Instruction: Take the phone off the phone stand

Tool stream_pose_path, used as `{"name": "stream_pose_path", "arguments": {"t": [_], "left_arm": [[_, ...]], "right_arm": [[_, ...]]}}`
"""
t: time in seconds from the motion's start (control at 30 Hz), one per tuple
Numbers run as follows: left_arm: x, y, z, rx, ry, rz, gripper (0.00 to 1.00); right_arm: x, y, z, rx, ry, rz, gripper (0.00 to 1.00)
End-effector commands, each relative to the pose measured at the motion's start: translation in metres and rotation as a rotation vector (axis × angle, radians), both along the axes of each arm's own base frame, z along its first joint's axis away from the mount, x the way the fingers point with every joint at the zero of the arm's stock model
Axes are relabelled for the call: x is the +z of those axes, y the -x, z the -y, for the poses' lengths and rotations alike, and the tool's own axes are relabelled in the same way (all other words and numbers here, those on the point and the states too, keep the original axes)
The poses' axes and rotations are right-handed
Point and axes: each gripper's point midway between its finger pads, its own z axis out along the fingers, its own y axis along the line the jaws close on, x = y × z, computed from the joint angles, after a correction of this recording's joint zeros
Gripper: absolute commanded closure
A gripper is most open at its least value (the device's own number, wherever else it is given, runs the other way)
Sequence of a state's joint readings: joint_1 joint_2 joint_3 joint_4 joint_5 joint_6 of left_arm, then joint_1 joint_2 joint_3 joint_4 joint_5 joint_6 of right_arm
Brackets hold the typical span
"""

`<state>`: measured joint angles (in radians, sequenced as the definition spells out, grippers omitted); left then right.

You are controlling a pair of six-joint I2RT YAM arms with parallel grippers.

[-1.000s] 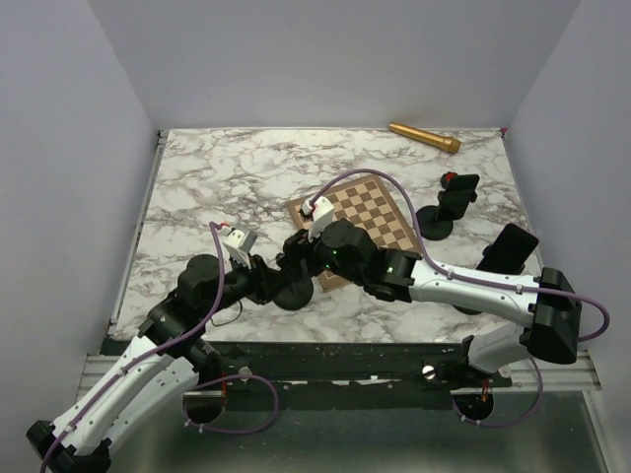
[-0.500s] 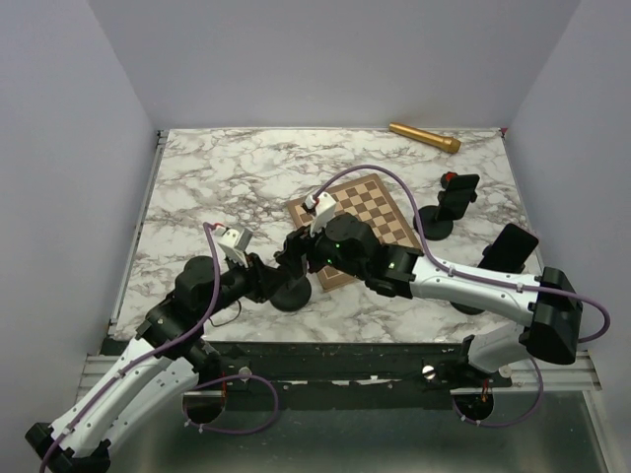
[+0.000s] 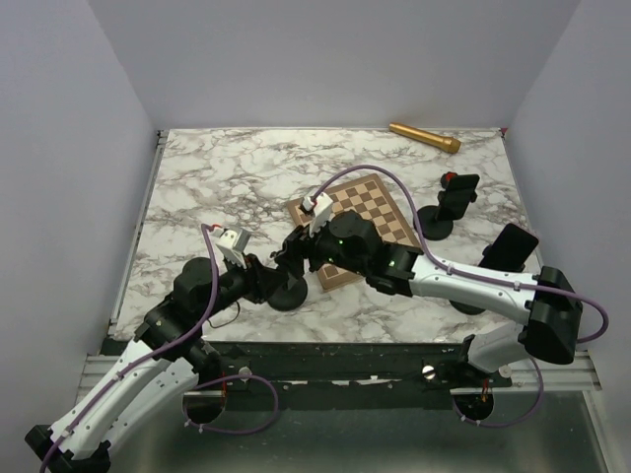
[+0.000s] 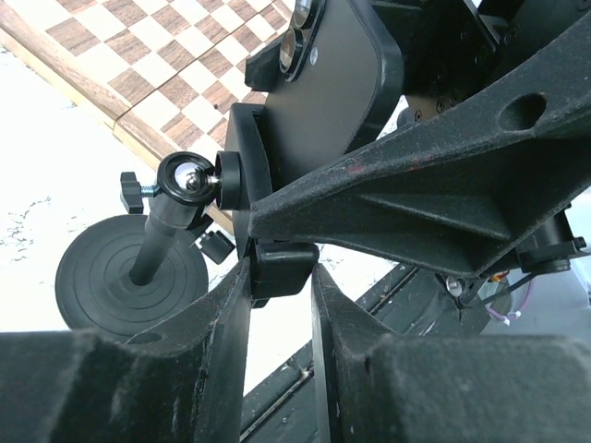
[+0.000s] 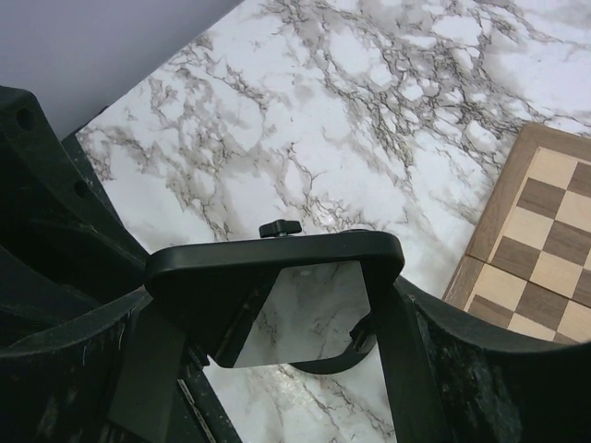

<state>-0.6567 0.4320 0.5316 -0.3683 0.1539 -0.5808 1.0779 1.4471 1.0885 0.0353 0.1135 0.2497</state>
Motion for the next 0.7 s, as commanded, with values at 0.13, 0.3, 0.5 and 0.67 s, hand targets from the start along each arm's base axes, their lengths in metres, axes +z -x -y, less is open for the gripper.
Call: {"name": "stream_pose_path", "arguments": {"t": [0.13, 0.3, 0.5, 0.67], "left_arm": [[-0.019, 0.01, -0.013, 0.041, -0.033, -0.091, 1.0], [-0.018, 0.009, -0.009, 0.029, -0.023, -0.084, 1.0], [-0.003, 0.011, 0.005, -0.059, -0.001, -0.045, 0.55], [0.007, -0.005, 0.013, -0.049, 0.007, 0.006, 0.14]], "right_arm": [[0.006, -0.057, 0.052, -0.099, 0.118, 0.191, 0.99], [0.012, -0.055, 0.046, -0.073, 0.082, 0.159, 0.99], [0.004, -0.039, 0.032, -0.057, 0.014, -0.032, 0.99], [0.0, -0.026, 0.024, -0.023, 0.01, -0.148, 0.99]]}}
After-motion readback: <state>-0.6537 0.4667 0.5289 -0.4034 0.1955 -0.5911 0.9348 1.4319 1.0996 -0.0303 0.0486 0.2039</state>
